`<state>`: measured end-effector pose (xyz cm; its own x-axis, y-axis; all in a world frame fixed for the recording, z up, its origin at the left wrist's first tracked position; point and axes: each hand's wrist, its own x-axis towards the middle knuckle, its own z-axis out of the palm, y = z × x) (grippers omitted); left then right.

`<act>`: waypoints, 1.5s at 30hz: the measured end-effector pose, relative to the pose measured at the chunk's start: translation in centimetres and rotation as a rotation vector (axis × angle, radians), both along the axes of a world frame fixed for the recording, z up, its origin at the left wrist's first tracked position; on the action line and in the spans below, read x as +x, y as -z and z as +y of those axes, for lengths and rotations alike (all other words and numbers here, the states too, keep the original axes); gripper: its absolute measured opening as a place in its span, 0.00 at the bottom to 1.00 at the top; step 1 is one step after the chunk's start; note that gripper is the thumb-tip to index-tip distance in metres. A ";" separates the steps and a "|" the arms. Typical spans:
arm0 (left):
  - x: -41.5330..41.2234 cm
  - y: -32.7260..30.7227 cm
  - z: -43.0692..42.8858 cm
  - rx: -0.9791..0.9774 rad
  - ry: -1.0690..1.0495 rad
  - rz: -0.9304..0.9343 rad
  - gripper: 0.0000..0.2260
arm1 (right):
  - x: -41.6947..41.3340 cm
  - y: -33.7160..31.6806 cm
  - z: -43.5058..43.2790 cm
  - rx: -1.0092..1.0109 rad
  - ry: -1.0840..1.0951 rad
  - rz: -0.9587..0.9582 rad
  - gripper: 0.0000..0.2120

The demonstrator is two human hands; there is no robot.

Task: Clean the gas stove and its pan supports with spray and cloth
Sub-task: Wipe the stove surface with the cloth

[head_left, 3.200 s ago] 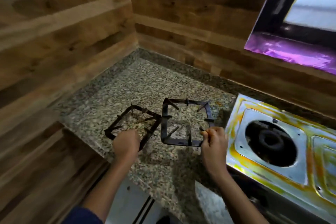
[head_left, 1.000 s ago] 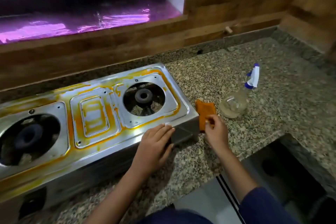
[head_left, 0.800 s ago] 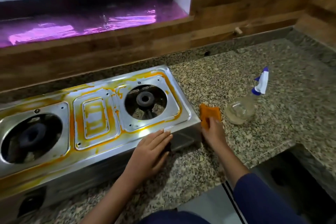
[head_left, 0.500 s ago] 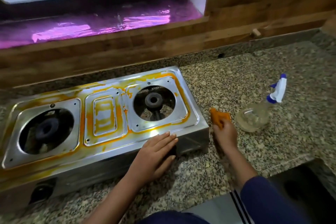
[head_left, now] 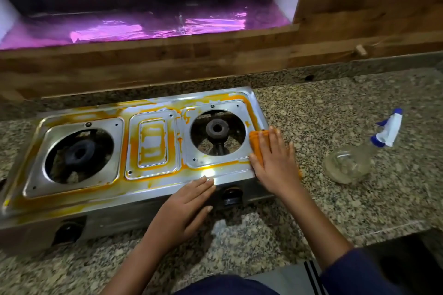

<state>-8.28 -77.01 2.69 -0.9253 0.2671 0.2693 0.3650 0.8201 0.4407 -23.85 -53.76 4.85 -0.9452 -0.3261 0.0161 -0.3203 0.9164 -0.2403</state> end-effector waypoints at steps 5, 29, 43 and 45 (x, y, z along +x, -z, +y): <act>1.3 -0.3 -1.7 0.001 -0.036 -0.037 0.21 | -0.7 0.4 -0.4 0.148 -0.115 -0.048 0.32; 1.3 -1.4 -4.5 0.152 -0.107 0.169 0.07 | 2.8 0.4 -1.6 0.060 -0.093 -0.036 0.35; -3.3 -6.0 -2.2 0.421 -0.543 0.165 0.17 | 6.8 0.6 -11.8 -0.100 -0.636 -0.086 0.30; -4.3 -6.9 -2.2 0.405 -0.523 0.150 0.18 | 6.8 0.4 -13.6 -0.135 -0.741 -0.122 0.29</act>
<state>-12.60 -79.25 9.56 -0.8500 -0.3548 0.3893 0.0458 0.6865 0.7257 -17.03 -67.38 4.47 -0.4777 -0.8785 0.0103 -0.8042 0.4325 -0.4076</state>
